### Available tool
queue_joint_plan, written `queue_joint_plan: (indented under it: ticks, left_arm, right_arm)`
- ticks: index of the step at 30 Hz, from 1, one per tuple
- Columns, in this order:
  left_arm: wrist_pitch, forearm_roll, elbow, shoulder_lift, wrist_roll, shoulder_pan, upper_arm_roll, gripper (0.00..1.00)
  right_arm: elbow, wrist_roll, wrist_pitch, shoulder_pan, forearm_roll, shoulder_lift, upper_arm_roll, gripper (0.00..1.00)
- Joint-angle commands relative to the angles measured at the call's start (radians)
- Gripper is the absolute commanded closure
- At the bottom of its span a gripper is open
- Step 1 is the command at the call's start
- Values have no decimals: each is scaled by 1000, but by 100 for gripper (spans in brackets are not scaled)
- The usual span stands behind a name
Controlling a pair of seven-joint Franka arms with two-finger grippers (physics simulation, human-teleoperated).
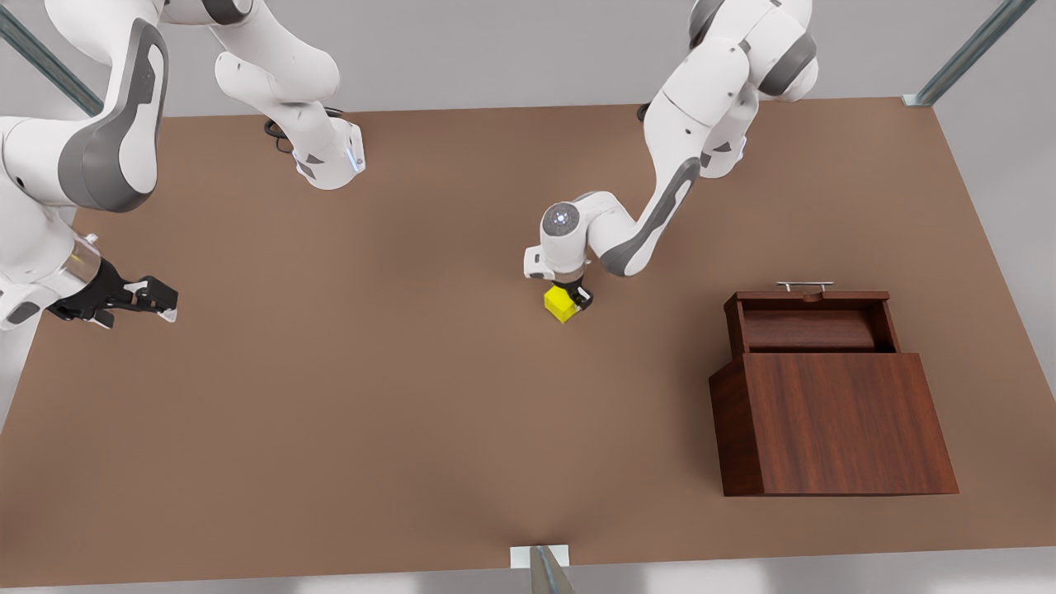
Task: Open the drawer with left arm, place the square in the middle with right arm, and place the square in the drawer with left arm
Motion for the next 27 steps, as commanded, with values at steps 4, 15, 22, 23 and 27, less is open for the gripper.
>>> queue_joint_plan:
  ticks: [4,15,22,23,27]
  left_arm:
    - [-97,-67,1,-126,21,3,-3,35]
    - [-447,-320,-2,-435,770,6,327,33]
    - [-469,-347,-1,-458,1124,5,564,33]
    - [-461,-349,-1,-452,1147,6,581,33]
    - [-443,-378,2,-425,1230,9,640,33]
  right_arm:
    - [0,1,2,-1,0,0,0,0]
    - [0,-1,2,1,0,1,0,0]
    - [0,1,0,-1,0,0,0,0]
    - [0,1,2,-1,0,1,0,0]
    - [0,-1,3,1,0,1,0,0]
